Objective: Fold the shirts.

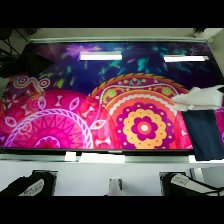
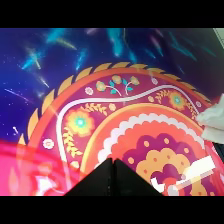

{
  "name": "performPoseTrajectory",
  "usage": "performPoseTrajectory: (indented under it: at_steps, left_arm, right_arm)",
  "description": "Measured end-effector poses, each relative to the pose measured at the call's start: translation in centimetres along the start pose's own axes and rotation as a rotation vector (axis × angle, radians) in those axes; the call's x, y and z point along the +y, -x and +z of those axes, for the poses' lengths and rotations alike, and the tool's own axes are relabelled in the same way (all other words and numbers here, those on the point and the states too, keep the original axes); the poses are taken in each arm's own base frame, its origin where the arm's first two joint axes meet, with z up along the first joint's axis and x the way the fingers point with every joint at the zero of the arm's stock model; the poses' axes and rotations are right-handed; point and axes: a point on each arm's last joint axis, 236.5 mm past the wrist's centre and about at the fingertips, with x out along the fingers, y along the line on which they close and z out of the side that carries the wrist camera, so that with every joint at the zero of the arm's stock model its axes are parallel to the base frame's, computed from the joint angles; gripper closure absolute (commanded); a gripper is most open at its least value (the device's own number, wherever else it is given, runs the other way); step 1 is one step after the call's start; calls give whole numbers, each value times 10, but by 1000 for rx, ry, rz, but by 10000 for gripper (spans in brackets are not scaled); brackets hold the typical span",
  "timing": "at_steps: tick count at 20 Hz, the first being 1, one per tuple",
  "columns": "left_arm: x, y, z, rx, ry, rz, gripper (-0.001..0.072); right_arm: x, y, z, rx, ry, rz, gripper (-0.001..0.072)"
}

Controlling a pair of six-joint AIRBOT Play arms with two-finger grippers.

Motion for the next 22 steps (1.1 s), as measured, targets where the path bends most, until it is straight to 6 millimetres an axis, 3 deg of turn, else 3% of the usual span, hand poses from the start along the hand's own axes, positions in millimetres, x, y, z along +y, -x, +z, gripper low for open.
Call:
performPoseTrajectory:
  at_steps: [3,7,11,15,16,18,19,22]
  left_arm:
    - [0,0,0,0,-4,0,674]
    - [0,0,0,0,-6,0,674]
    - [0,0,0,0,-7,0,674]
    - [0,0,0,0,-7,0,674]
    - [0,0,0,0,-7,0,674]
    - [0,0,0,0,-7,-1,674]
    - [0,0,0,-1,-7,-1,674]
    - [0,0,0,-1,-7,-1,675]
  right_arm:
    - [-24,36,-7,-33,-57,-50,694]
    - [-51,68,-35,12,-114,-142,694]
    - [-88,74,-92,160,-194,-303,694]
    - [-118,60,-162,307,-292,-403,697]
    - [-122,53,-178,338,-314,-409,624]
    - [-129,49,-193,348,-332,-438,169]
    - [-134,49,-193,337,-330,-462,74]
    - [-141,56,-180,277,-305,-508,72]
